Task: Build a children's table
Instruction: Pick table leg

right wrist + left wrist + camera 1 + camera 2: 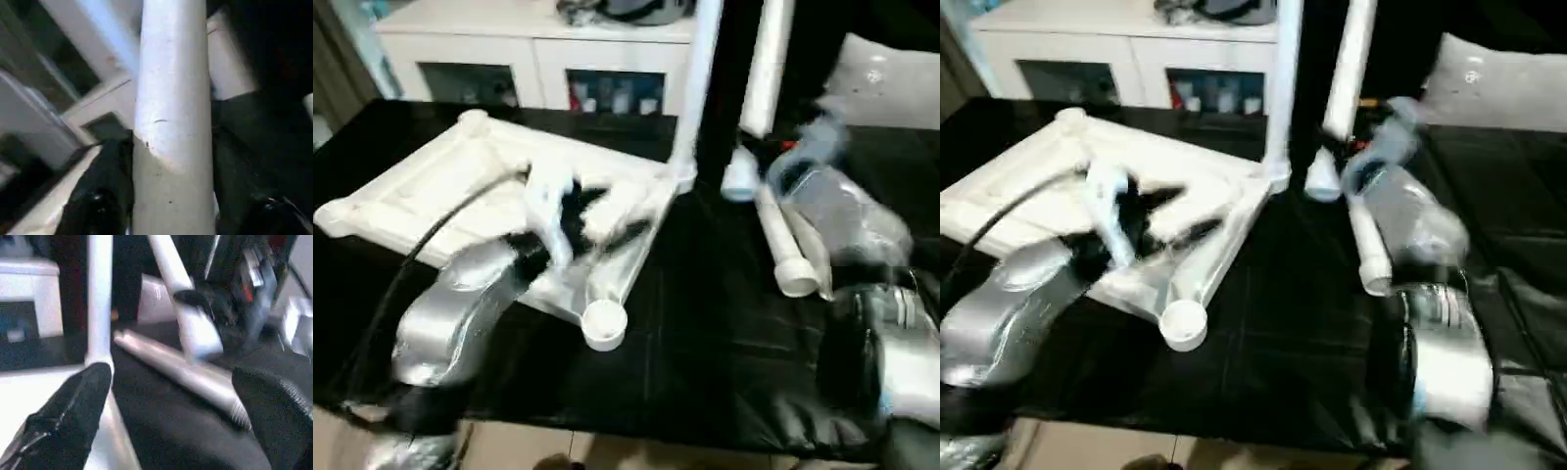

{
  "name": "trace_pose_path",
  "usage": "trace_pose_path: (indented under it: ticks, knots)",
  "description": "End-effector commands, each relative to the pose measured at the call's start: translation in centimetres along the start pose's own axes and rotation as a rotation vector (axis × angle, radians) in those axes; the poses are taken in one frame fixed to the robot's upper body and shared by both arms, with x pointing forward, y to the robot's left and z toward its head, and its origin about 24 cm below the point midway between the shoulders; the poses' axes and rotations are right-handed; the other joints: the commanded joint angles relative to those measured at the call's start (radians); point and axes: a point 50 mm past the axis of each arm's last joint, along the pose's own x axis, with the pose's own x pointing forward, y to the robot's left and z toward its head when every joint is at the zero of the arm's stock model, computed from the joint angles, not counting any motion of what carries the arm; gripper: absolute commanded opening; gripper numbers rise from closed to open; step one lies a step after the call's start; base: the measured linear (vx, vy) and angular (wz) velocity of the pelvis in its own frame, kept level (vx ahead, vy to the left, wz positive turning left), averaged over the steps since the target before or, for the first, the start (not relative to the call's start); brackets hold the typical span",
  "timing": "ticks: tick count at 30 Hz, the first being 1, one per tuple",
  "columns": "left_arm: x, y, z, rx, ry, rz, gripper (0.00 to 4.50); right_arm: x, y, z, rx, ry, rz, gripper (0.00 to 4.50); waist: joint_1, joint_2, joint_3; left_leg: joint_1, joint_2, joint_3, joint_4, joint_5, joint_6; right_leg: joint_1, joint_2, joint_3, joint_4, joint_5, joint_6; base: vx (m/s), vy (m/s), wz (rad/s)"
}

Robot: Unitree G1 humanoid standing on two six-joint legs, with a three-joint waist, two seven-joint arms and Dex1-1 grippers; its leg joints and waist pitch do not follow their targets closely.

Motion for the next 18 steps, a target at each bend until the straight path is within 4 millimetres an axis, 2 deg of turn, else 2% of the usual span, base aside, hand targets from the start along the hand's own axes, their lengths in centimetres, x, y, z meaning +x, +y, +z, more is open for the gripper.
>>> trace_pose_path:
  ticks: [1,2,4,5,6,7,8,10,12,15,18]
  knots:
    - [0.3,0.2,1.2,-0.044,-0.055,0.005,4.50,-0.7,2.0,1.2,0.007,-0.061,0.190,1.91,0.005,-0.007,-0.075,0.010,0.040,-0.005,-0.064,-0.071,0.064,0.069,-0.068,0.042,-0.074,0.033,-0.241,0.000,0.000,0.00]
    - [0.8,-0.1,1.7,-0.093,-0.079,-0.024,4.50,-1.5,2.7,0.9,0.029,-0.059,0.289,1.91,0.006,-0.007,-0.077,0.011,0.040,-0.007,-0.064,-0.072,0.061,0.070,-0.070,0.042,-0.071,0.027,-0.245,0.000,0.000,0.00]
    - [1.4,-0.7,2.5,-0.157,-0.103,-0.091,4.50,-2.8,3.5,0.4,0.069,-0.037,0.412,1.91,0.008,-0.011,-0.071,0.008,0.038,-0.006,-0.067,-0.079,0.063,0.070,-0.068,0.042,-0.079,-0.029,-0.240,0.000,0.000,0.00]
    - [1.6,-1.1,2.8,-0.189,-0.109,-0.126,4.50,-3.4,3.9,0.0,0.079,-0.016,0.460,1.91,0.011,-0.009,-0.073,0.010,0.038,-0.006,-0.065,-0.081,0.062,0.068,-0.069,0.041,-0.079,-0.042,-0.240,0.000,0.000,0.00]
    - [1.8,-1.4,3.1,-0.209,-0.115,-0.154,4.50,-3.8,4.1,-0.3,0.088,0.004,0.495,1.91,0.011,-0.012,-0.071,0.009,0.037,-0.005,-0.065,-0.082,0.062,0.069,-0.069,0.042,-0.082,-0.054,-0.236,0.000,0.000,0.00]
    - [2.2,-1.7,3.6,-0.253,-0.134,-0.196,4.50,-4.5,4.5,-0.8,0.093,0.039,0.550,1.91,0.010,-0.016,-0.069,0.007,0.037,-0.005,-0.067,-0.093,0.056,0.067,-0.070,0.041,-0.088,-0.108,-0.224,0.000,0.000,0.00]
    - [2.4,-1.8,3.8,-0.266,-0.140,-0.204,4.50,-4.7,4.6,-0.9,0.092,0.046,0.564,1.91,0.013,-0.014,-0.069,0.010,0.037,-0.005,-0.065,-0.091,0.054,0.065,-0.070,0.042,-0.090,-0.121,-0.221,0.000,0.000,0.00]
    - [3.1,-2.1,4.7,-0.332,-0.181,-0.235,4.50,-5.7,5.3,-1.4,0.112,0.083,0.646,1.91,0.014,-0.013,-0.067,0.007,0.036,-0.005,-0.066,-0.089,0.048,0.064,-0.069,0.042,-0.093,-0.147,-0.211,0.000,0.000,0.00]
    - [3.4,-2.2,5.0,-0.361,-0.192,-0.245,4.50,-6.0,5.6,-1.6,0.118,0.096,0.671,1.91,0.019,-0.016,-0.067,0.009,0.036,-0.006,-0.065,-0.092,0.044,0.063,-0.071,0.042,-0.096,-0.172,-0.201,0.000,0.000,0.00]
    - [3.8,-2.7,5.2,-0.374,-0.191,-0.289,4.50,-6.5,6.0,-2.0,0.119,0.125,0.697,1.90,0.026,-0.016,-0.066,0.008,0.039,-0.008,-0.069,-0.085,0.037,0.059,-0.072,0.042,-0.100,-0.212,-0.168,0.000,0.000,0.00]
    - [4.0,-3.0,5.4,-0.384,-0.189,-0.311,4.50,-6.8,6.1,-2.2,0.115,0.143,0.703,1.90,0.031,-0.016,-0.068,0.009,0.040,-0.009,-0.069,-0.078,0.030,0.057,-0.072,0.042,-0.100,-0.205,-0.162,0.000,0.000,0.00]
